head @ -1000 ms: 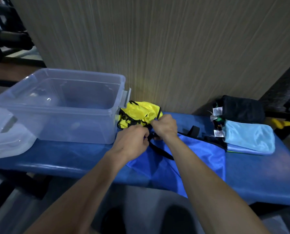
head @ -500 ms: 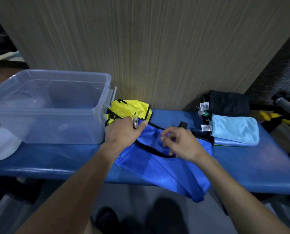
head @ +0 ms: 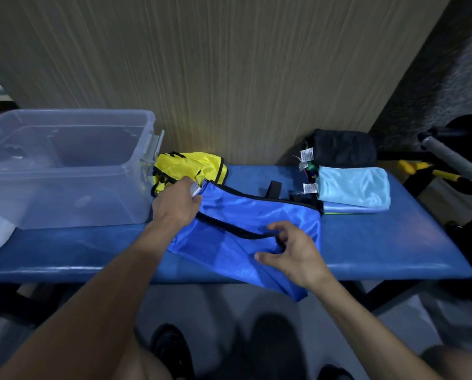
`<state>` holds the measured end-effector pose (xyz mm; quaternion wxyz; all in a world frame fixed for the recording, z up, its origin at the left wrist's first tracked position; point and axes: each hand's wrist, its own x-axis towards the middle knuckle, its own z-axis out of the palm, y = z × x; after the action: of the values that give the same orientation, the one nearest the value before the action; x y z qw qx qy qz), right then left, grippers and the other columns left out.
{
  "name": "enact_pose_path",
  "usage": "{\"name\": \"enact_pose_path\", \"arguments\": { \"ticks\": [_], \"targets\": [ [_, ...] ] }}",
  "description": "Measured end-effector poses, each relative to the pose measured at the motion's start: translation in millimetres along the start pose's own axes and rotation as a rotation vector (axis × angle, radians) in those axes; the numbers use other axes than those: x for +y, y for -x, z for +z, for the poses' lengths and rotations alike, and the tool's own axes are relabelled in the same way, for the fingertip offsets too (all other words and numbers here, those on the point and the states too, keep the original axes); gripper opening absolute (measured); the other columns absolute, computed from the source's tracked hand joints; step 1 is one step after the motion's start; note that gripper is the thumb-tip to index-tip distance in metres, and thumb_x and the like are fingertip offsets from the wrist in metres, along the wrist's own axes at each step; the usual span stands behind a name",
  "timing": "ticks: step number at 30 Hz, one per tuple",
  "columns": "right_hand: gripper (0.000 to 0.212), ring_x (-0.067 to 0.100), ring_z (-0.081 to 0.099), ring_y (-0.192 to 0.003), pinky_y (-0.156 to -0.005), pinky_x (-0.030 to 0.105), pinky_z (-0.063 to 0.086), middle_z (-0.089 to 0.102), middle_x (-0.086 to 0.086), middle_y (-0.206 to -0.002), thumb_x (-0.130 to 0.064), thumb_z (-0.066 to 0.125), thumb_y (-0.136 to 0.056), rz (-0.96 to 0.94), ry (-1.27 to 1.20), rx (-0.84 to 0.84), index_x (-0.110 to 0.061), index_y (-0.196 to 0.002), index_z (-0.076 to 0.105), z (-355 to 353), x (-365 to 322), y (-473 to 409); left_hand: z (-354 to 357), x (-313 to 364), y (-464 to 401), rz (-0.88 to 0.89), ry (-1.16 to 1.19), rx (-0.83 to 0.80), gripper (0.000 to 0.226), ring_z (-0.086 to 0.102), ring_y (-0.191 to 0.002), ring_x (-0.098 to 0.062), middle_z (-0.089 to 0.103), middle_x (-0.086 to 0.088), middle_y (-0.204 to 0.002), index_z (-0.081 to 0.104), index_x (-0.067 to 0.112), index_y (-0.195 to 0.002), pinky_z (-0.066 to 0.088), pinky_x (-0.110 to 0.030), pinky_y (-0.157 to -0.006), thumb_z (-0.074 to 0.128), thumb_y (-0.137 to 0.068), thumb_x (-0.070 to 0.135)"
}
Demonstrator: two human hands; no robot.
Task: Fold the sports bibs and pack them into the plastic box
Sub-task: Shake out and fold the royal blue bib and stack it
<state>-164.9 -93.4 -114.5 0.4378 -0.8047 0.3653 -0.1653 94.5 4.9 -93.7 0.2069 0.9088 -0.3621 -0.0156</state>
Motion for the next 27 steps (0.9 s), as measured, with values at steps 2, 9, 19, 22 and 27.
{"name": "enact_pose_path", "arguments": {
  "ticks": [2,9,19,22,27],
  "targets": [
    [0.056,0.003,0.05,-0.065,-0.069,0.016,0.045,0.053,-0.011,-0.077,-0.012,0.089,-0.073,-0.121,-0.086,0.025,-0.026,-0.118,0.059,11.5,0.0,12.1,2.7,-2.6,-1.0,-0.019,0.03,0.008,0.029,0.061,-0.102,-0.04,0.067,-0.015,-0.111,0.056,0.014,-0.118,0.043,-0.04,-0.073,0.061,-0.098,0.034],
    [0.038,0.01,0.065,-0.082,-0.079,0.013,0.046,0.064,-0.011,-0.099,-0.021,0.075,-0.087,-0.414,-0.01,-0.101,-0.022,-0.124,0.065,33.3,13.6,48.4,6.7,-1.5,-1.2,-0.038,0.05,0.037,0.035,0.061,-0.109,-0.044,0.066,-0.017,-0.119,0.051,0.013,-0.128,0.05,-0.046,-0.081,0.059,-0.1,0.033],
    [0.024,0.018,0.057,-0.063,-0.061,0.035,0.045,0.056,-0.012,-0.063,-0.032,0.073,-0.088,-0.094,0.303,0.438,-0.024,-0.079,0.053,-22.2,53.7,43.7,3.1,1.3,0.1,0.033,0.173,0.129,0.031,0.062,-0.105,-0.037,0.071,-0.01,-0.11,0.053,0.022,-0.134,0.043,-0.037,-0.072,0.054,-0.104,0.03],
    [0.034,0.026,0.057,-0.064,-0.06,0.036,0.042,0.055,-0.008,-0.059,-0.044,0.071,-0.089,0.005,0.295,0.415,-0.021,-0.077,0.049,-20.3,60.0,49.2,4.7,0.6,2.3,0.051,0.081,0.096,0.033,0.062,-0.104,-0.04,0.069,-0.013,-0.114,0.053,0.02,-0.135,0.042,-0.038,-0.072,0.056,-0.103,0.029],
    [0.046,0.029,0.05,-0.063,-0.06,0.037,0.032,0.055,-0.002,-0.06,-0.057,0.064,-0.09,0.124,0.27,0.43,-0.019,-0.076,0.042,-10.9,58.9,59.6,-1.6,19.9,15.2,0.248,-0.105,0.217,0.048,0.048,-0.116,-0.035,0.052,-0.012,-0.128,0.053,0.015,-0.136,0.05,-0.049,-0.087,0.071,-0.093,0.023]
  ]
}}
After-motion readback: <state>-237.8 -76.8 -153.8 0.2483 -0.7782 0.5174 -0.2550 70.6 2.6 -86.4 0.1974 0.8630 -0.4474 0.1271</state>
